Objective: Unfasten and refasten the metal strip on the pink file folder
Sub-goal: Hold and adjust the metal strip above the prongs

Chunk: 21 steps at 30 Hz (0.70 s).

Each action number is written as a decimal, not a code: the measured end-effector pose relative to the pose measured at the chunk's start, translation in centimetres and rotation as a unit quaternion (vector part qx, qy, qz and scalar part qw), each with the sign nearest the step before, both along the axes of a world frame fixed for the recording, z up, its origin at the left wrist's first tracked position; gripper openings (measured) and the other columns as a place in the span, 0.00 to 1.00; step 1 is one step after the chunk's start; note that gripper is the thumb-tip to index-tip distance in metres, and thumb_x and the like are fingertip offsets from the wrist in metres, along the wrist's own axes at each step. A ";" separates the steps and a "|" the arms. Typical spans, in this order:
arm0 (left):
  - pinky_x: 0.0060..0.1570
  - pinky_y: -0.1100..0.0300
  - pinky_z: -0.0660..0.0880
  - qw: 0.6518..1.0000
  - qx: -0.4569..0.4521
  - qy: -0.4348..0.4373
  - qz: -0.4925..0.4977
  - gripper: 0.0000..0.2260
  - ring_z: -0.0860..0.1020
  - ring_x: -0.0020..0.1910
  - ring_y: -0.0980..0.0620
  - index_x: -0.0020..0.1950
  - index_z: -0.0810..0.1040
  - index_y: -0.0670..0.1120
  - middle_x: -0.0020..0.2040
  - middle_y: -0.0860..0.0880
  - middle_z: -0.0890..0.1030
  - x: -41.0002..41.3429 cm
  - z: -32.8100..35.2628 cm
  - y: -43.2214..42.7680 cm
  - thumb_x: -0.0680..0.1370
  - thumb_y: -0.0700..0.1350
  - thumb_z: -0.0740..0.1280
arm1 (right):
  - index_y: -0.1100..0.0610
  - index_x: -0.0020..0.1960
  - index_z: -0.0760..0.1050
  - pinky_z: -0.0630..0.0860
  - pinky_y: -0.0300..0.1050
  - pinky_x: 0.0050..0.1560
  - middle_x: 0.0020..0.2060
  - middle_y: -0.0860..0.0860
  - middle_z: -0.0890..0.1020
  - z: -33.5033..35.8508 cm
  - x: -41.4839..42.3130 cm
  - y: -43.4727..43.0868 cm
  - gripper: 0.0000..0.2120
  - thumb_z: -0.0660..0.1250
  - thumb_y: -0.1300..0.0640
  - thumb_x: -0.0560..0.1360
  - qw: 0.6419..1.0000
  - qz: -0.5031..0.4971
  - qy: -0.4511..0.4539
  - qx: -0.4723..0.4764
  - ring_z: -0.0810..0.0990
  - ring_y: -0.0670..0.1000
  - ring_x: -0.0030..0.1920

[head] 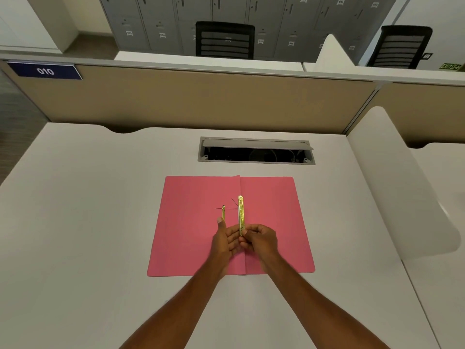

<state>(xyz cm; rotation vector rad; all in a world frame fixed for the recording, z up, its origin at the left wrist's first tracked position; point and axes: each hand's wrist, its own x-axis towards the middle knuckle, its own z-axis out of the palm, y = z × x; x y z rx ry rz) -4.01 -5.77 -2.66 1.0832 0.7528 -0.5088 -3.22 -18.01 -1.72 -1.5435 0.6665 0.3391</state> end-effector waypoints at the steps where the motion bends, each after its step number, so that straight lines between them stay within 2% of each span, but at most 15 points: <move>1: 0.41 0.58 0.87 1.000 0.007 0.000 -0.002 0.31 0.91 0.44 0.50 0.57 0.85 0.47 0.44 0.50 0.92 0.0 0.0 0.1 0.87 0.67 0.49 | 0.64 0.53 0.86 0.89 0.58 0.53 0.45 0.64 0.90 -0.1 0.0 0.1 0.05 0.74 0.66 0.78 1.000 -0.001 0.001 0.001 0.87 0.57 0.41; 3: 0.39 0.57 0.88 0.999 0.033 -0.006 -0.003 0.31 0.90 0.45 0.45 0.58 0.84 0.44 0.44 0.46 0.92 0.2 0.1 0.2 0.88 0.65 0.50 | 0.66 0.54 0.86 0.88 0.60 0.54 0.46 0.64 0.90 -0.1 0.0 0.2 0.05 0.74 0.67 0.78 1.000 -0.008 0.002 0.008 0.87 0.58 0.41; 5: 0.40 0.54 0.86 0.996 0.089 -0.017 0.013 0.32 0.89 0.49 0.36 0.60 0.85 0.39 0.49 0.39 0.90 0.7 0.0 0.4 0.89 0.63 0.52 | 0.66 0.54 0.86 0.87 0.61 0.55 0.47 0.66 0.89 -0.2 0.1 0.4 0.06 0.75 0.68 0.77 1.000 -0.014 0.004 0.015 0.86 0.57 0.41; 6: 0.40 0.54 0.83 0.992 0.122 -0.024 0.027 0.32 0.87 0.48 0.35 0.61 0.86 0.39 0.51 0.35 0.89 0.9 0.0 0.5 0.89 0.62 0.52 | 0.66 0.54 0.86 0.86 0.62 0.55 0.48 0.67 0.89 -0.2 0.1 0.4 0.06 0.75 0.68 0.77 1.000 -0.017 0.005 0.016 0.85 0.57 0.41; 8: 0.41 0.54 0.79 0.986 0.155 -0.041 0.041 0.29 0.83 0.45 0.41 0.60 0.86 0.43 0.54 0.34 0.88 1.7 0.4 0.8 0.89 0.62 0.54 | 0.66 0.53 0.86 0.85 0.65 0.57 0.50 0.68 0.88 -0.3 0.2 0.5 0.06 0.75 0.68 0.77 1.000 -0.017 0.007 0.013 0.83 0.57 0.42; 11: 0.43 0.55 0.76 0.991 0.126 -0.053 0.005 0.23 0.80 0.46 0.44 0.51 0.83 0.52 0.51 0.38 0.86 3.3 2.0 1.3 0.85 0.66 0.56 | 0.65 0.53 0.86 0.86 0.66 0.59 0.51 0.67 0.88 -0.4 0.3 0.5 0.06 0.76 0.68 0.76 1.000 -0.016 0.014 0.004 0.84 0.57 0.43; 13: 0.41 0.56 0.75 0.993 0.105 -0.059 -0.016 0.24 0.79 0.45 0.45 0.50 0.80 0.53 0.50 0.42 0.84 4.4 2.8 1.5 0.84 0.69 0.55 | 0.64 0.52 0.86 0.86 0.65 0.59 0.50 0.66 0.89 -0.5 0.3 0.5 0.05 0.76 0.67 0.77 1.000 -0.013 0.019 -0.002 0.85 0.56 0.43; 15: 0.41 0.57 0.76 0.992 0.093 -0.075 -0.030 0.29 0.80 0.46 0.48 0.62 0.80 0.51 0.52 0.44 0.84 5.3 2.8 1.5 0.85 0.69 0.47 | 0.62 0.52 0.87 0.86 0.64 0.59 0.50 0.65 0.89 -0.5 0.4 0.4 0.05 0.76 0.67 0.76 1.000 -0.015 0.023 -0.004 0.85 0.56 0.43; 16: 0.42 0.57 0.77 0.992 0.090 -0.085 -0.038 0.33 0.81 0.47 0.48 0.73 0.77 0.52 0.55 0.44 0.84 5.6 2.6 1.4 0.85 0.69 0.43 | 0.62 0.51 0.87 0.86 0.64 0.58 0.50 0.65 0.89 -0.5 0.4 0.4 0.05 0.76 0.68 0.76 1.000 -0.017 0.024 -0.002 0.85 0.56 0.43; 17: 0.43 0.56 0.78 0.991 0.086 -0.087 -0.047 0.36 0.82 0.50 0.48 0.79 0.74 0.52 0.59 0.44 0.83 6.0 2.4 1.3 0.85 0.70 0.41 | 0.61 0.50 0.87 0.86 0.65 0.58 0.49 0.65 0.89 -0.4 0.4 0.4 0.05 0.76 0.68 0.76 1.000 -0.018 0.024 0.000 0.85 0.56 0.42; 21: 0.50 0.54 0.81 0.992 0.065 -0.081 -0.077 0.41 0.83 0.57 0.44 0.82 0.72 0.49 0.72 0.40 0.80 6.4 2.2 0.9 0.83 0.72 0.38 | 0.61 0.49 0.87 0.87 0.62 0.58 0.50 0.64 0.89 -0.2 0.4 0.3 0.05 0.76 0.68 0.76 0.999 -0.026 0.026 0.012 0.86 0.56 0.44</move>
